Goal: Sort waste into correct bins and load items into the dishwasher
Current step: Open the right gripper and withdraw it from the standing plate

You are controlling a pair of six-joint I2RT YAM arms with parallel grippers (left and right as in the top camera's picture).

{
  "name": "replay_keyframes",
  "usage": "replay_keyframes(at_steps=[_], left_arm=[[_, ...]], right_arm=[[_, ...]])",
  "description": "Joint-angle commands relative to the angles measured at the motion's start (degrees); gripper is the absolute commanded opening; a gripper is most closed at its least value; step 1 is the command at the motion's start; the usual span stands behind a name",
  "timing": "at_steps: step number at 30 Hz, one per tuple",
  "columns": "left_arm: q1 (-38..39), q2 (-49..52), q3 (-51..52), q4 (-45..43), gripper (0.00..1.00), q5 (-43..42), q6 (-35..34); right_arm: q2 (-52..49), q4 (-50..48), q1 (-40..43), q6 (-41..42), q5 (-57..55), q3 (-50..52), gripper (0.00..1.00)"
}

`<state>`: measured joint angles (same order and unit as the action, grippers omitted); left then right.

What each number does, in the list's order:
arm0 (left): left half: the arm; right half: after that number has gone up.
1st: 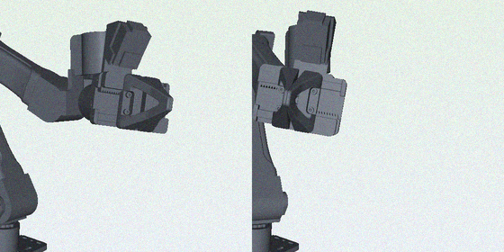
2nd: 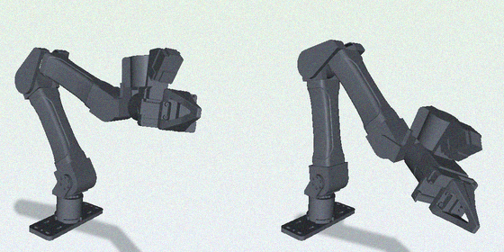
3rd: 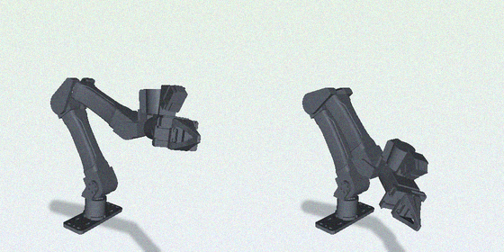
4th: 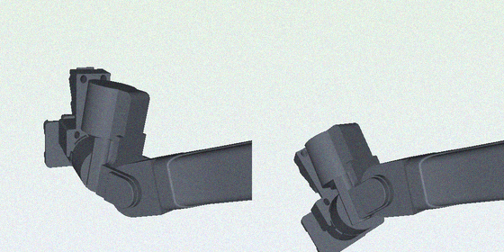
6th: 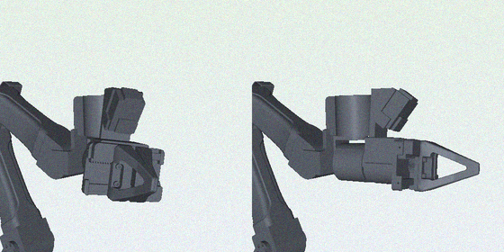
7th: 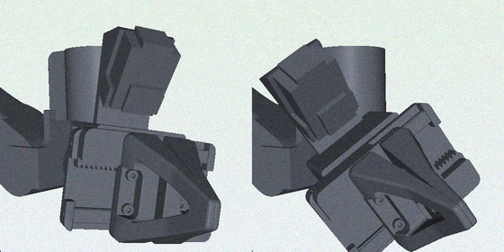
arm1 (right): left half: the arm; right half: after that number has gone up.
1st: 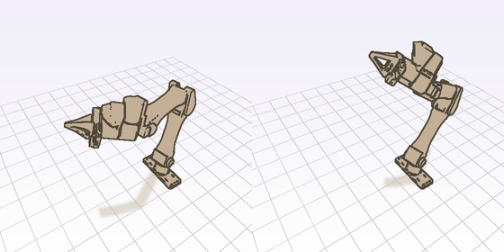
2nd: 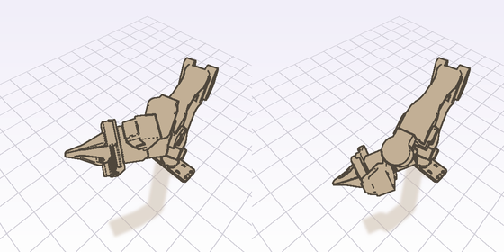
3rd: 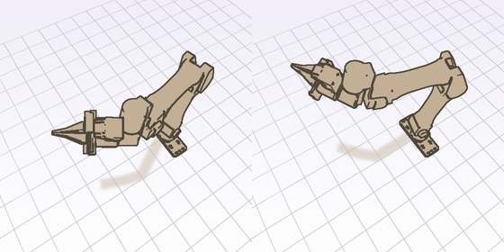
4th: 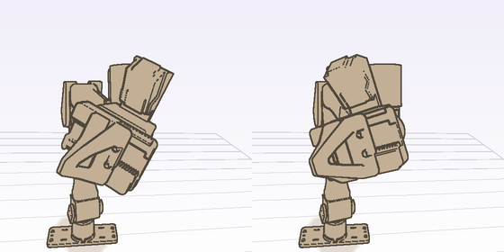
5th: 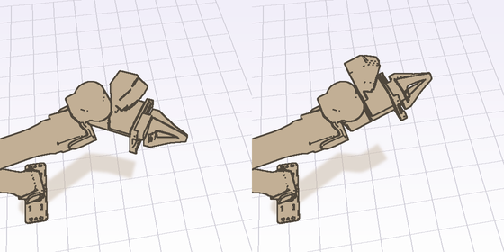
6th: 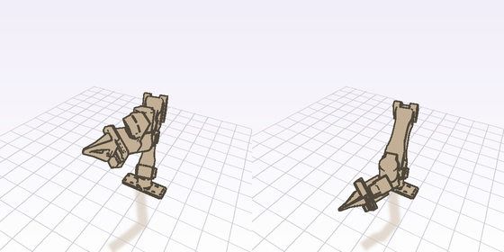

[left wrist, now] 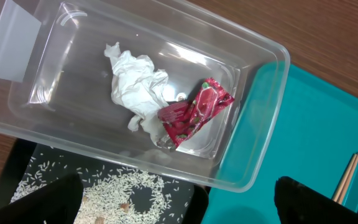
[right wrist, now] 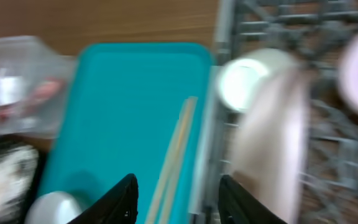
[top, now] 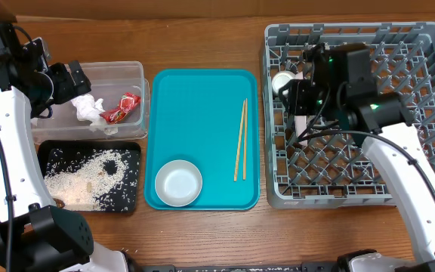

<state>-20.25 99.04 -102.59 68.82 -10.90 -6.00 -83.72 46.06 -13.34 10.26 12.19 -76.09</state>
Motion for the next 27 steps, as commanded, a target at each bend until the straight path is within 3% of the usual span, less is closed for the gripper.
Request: replay_keyframes(at_steps=[1, 16, 23, 27], left_arm=[[0.02, -0.92, -1.44, -0.07, 1.0, -0.52, -0.42], [0.02, -0.92, -1.44, -0.07, 1.0, -0.52, -0.42], [0.02, -0.92, -1.44, -0.07, 1.0, -0.52, -0.42], [0.02, -0.92, -1.44, -0.07, 1.0, -0.52, -0.42]], right_arm=[[1.53, 0.68, -0.52, -1.03, -13.97, -1.66, 0.44], [-0.13, 1.16, -0.52, -1.36, -16.65, -1.36, 0.45], [1.77, 1.18, -0.42, -1.33, -16.55, -6.69, 0.45], [3.26, 3.8, -1.14, -1.33, -11.08, -8.24, 0.45]])
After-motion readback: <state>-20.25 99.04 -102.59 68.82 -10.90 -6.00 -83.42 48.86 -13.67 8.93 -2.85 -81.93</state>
